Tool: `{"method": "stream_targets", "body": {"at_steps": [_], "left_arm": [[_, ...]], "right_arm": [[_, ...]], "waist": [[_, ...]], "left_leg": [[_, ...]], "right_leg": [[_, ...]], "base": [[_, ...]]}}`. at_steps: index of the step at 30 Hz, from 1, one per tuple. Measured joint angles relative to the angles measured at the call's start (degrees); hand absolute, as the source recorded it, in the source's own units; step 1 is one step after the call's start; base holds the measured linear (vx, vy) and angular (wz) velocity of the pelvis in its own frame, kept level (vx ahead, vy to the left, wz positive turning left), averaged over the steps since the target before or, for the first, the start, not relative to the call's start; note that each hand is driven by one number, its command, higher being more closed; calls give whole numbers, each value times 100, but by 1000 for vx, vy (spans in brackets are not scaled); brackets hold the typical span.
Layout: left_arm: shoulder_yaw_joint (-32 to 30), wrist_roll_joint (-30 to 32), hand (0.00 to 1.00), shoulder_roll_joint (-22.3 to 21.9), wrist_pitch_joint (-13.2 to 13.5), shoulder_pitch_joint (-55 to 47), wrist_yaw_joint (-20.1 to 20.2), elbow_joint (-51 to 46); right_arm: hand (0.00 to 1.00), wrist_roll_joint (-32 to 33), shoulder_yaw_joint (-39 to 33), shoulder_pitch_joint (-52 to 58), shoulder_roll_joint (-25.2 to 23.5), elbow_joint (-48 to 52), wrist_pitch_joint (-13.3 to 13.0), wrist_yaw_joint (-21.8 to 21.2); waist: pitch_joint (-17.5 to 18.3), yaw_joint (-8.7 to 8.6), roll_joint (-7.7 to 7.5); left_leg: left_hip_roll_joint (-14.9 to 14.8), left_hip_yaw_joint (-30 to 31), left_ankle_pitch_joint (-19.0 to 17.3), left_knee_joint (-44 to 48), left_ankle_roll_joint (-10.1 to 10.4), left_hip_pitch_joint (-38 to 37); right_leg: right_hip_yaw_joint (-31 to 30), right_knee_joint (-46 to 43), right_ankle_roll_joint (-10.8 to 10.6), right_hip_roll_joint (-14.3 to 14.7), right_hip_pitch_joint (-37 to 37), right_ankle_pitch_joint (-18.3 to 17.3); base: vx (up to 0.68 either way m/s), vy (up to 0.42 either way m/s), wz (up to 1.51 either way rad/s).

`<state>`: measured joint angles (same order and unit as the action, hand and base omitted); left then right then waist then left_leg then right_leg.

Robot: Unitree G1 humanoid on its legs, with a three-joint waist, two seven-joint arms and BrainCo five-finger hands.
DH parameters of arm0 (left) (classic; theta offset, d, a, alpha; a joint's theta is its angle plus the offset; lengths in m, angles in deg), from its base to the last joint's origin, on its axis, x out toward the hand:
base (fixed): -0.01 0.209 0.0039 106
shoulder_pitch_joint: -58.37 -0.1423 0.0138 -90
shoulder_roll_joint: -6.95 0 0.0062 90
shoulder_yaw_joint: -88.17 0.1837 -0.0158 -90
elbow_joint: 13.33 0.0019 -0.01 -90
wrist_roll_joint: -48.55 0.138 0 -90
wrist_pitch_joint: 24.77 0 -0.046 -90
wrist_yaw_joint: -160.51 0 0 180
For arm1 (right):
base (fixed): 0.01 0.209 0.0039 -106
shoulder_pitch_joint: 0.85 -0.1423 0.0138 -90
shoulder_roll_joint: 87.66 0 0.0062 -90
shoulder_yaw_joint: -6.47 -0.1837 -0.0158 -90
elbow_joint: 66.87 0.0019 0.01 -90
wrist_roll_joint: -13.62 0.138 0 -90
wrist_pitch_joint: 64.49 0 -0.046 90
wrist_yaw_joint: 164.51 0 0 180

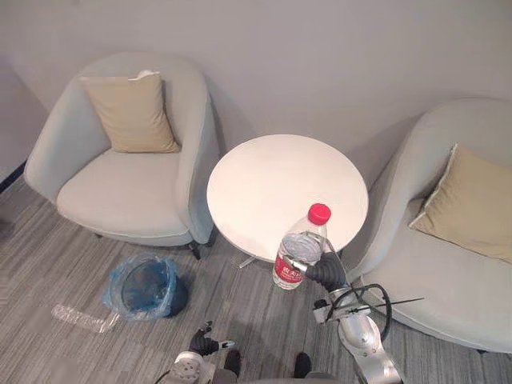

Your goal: Gather rubbish on tea table into small bin, then transfer packed bag to large trash can.

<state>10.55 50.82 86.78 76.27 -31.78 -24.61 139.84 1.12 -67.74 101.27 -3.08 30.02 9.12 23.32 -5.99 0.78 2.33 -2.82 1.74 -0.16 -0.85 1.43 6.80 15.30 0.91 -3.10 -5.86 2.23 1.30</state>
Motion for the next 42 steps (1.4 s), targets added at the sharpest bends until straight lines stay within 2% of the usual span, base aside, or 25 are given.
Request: {"method": "stream_targets", "body": {"at_steps": [1, 3, 4, 5, 7, 11, 14, 16, 18, 19, 21, 22, 23, 24, 26, 28, 29, 30, 31, 32, 34, 35, 39, 41, 42], "left_arm": [[7, 39, 0, -5, -11, -1, 6, 17], [26, 158, 0, -75, -17, 76, 18, 59], [60, 235, 0, -128, -13, 42, 19, 41], [68, 320, 0, -167, -11, -14, 23, 21], [119, 399, 0, -126, -7, -69, 20, -63], [238, 441, 0, 19, -1, -53, 26, -91], [240, 444, 0, 27, 0, -53, 23, -66], [249, 442, 0, 28, 2, -52, 12, -62], [255, 439, 0, 65, 24, -57, 0, -66], [281, 441, 0, 83, 28, -64, -20, -55], [266, 436, 0, 108, 57, -58, -35, -96], [152, 422, 0, 115, 84, -39, -61, -199], [32, 410, 0, 70, 69, -29, -104, -169], [-55, 327, 0, 96, -13, 4, -128, -109], [-173, 219, 0, 177, -27, 37, -131, -38], [-173, 214, 0, 205, -54, 106, -127, 110], [-172, 214, 0, 211, -49, 98, -120, 164], [-181, 212, 0, 228, -45, 100, -107, 183], [-199, 218, 0, 215, -55, 127, -112, 226], [-195, 222, 0, 100, -41, 78, -107, 213], [-229, 227, 0, -34, -53, 50, -110, 205], [-244, 234, 0, -61, -56, 57, -101, 202], [-247, 270, 0, -88, -60, 41, -103, 133], [-245, 270, 0, -134, -58, 35, -97, 92], [-230, 275, 0, -142, -59, 80, -90, 49]], "right_arm": [[100, -99, -2, 1, 65, 32, 4, 28], [100, -128, -117, -29, 127, 89, 16, 114], [100, -126, -272, -31, 112, 89, 21, 189], [100, -124, -424, -28, 64, 88, 25, 264], [100, -125, -431, -51, -16, 88, 20, 354], [100, -132, -319, -271, -349, -472, 9, 339], [100, -123, -23, -483, -520, -1155, 62, 297], [100, -113, 47, -514, -538, -1298, 87, 228], [100, -94, 43, -511, -543, -1298, 112, 203], [100, -89, 12, -491, -558, -1281, 112, 171], [100, -84, -96, -307, -546, -1161, 111, 144], [100, -75, -159, -294, -356, -1225, 114, 103], [100, -82, -96, -349, -305, -1326, 159, 21], [100, -80, -94, -321, -271, -1337, 169, -27], [100, -59, -14, -338, -322, -1349, 167, -54], [100, -31, 23, -335, -336, -1359, 160, -87], [100, -20, 9, -291, -338, -1354, 161, -96], [100, 17, -12, -204, -349, -1320, 160, -99], [100, 23, -39, -169, -354, -1338, 164, -109], [100, 31, -122, -87, -277, -1325, 176, -157], [100, 108, -236, -136, -267, -1325, 176, -199], [100, 130, -299, -139, -266, -1326, 179, -199], [100, 134, -412, -130, -249, -1324, 174, -163], [100, 136, -412, -189, -268, -1323, 166, -124], [100, 136, -436, -256, -294, -1325, 166, -82]], "waist": [[-2, -60, 6], [-15, -82, -13], [3, -115, 37], [16, -203, 78], [71, -195, 25], [41, -141, -181], [41, -85, -213], [23, -75, -222], [-45, -63, -343], [-22, -88, -366], [-43, -132, -486], [-78, -94, -454], [-97, -81, -355], [-186, -118, -189], [-312, -134, -149], [-359, -206, -309], [-318, -240, -432], [-278, -316, -646], [-262, -359, -676], [-153, -350, -472], [-85, -323, -200], [-90, -329, -155], [-98, -305, -172], [-107, -287, -205], [-165, -310, -296]], "left_leg": [[-85, -558, -134, -70, -271, 17], [-258, -1674, -160, 252, -376, 54], [-421, -2307, 268, 640, -387, 57], [-408, -2514, 290, 459, -58, -112], [-225, -2440, 582, -298, 155, -435], [-107, -2301, 708, -512, 131, -500], [-31, -2259, 684, -522, 102, -596], [86, -2167, 551, -545, -9, -610], [280, -2131, 475, -541, -75, -698], [382, -1925, 403, -478, -79, -709], [546, -1439, -50, 330, -184, -394], [529, -1182, -282, 732, -318, -307], [418, -1037, -357, 797, -339, -322], [201, -802, -443, 811, -254, -393], [-25, -487, -465, 644, -222, -600], [-31, -215, -541, 554, -125, -814], [31, -66, -640, 616, -59, -829], [215, 129, -802, 836, 30, -793], [224, 330, -946, 1040, 119, -793], [43, 382, -1077, 1178, 217, -748], [-164, 414, -1187, 1299, 364, -575], [-213, 349, -1186, 1392, 377, -550], [-429, -172, -1131, 1807, 464, -591], [-444, -538, -1177, 1839, 439, -540], [-490, -963, -1262, 1698, 387, -350]], "right_leg": [[158, -43, 16, -100, 22, -38], [504, -171, 26, -373, 10, -119], [660, -399, -65, -421, -42, -315], [860, -596, -135, -461, -198, -474], [1060, -578, -174, -494, -300, -509], [1103, -562, -178, -537, -357, -509], [1106, -563, -214, -595, -465, -518], [1187, -879, -310, -794, -427, -796], [1239, -1352, -444, -1100, -427, -1176], [963, -1539, -322, -1094, -425, -1534], [136, -1513, 124, -833, -543, -1745], [-101, -2213, 35, -826, -369, -1646], [-374, -2881, 326, -717, 2, -1595], [-594, -2881, 314, -317, 133, -1735], [-865, -2527, 247, 237, 531, -1685], [-1208, -2010, 77, 472, 810, -1383], [-1417, -1622, 12, 487, 845, -1075], [-1622, -1232, -3, 332, 860, -537], [-1456, -1464, 173, 283, 825, -320], [-1217, -1490, 226, 380, 765, -486], [-913, -1386, 310, 501, 699, -518], [-806, -1323, 314, 530, 639, -517], [-651, -984, 327, 621, -32, -511], [-655, -840, 333, 532, -151, -507], [-664, -747, 345, 362, -165, -515]], "base": [[-6, -8, 95], [79, 80, 98], [110, 116, 109], [73, 74, 108], [21, 97, 67], [-5, 62, 22], [-2, 46, 5], [-13, 54, 26], [25, 93, 49], [56, 59, 73], [96, -34, 119], [103, -47, 103], [98, -24, 81], [111, 5, 67], [213, -37, 70], [302, -124, 81], [304, -172, 116], [296, -227, 120], [315, -249, 118], [420, -262, 77], [367, -157, 55], [308, -114, 65], [239, -30, 55], [146, 93, 42], [84, 133, 50]]}}
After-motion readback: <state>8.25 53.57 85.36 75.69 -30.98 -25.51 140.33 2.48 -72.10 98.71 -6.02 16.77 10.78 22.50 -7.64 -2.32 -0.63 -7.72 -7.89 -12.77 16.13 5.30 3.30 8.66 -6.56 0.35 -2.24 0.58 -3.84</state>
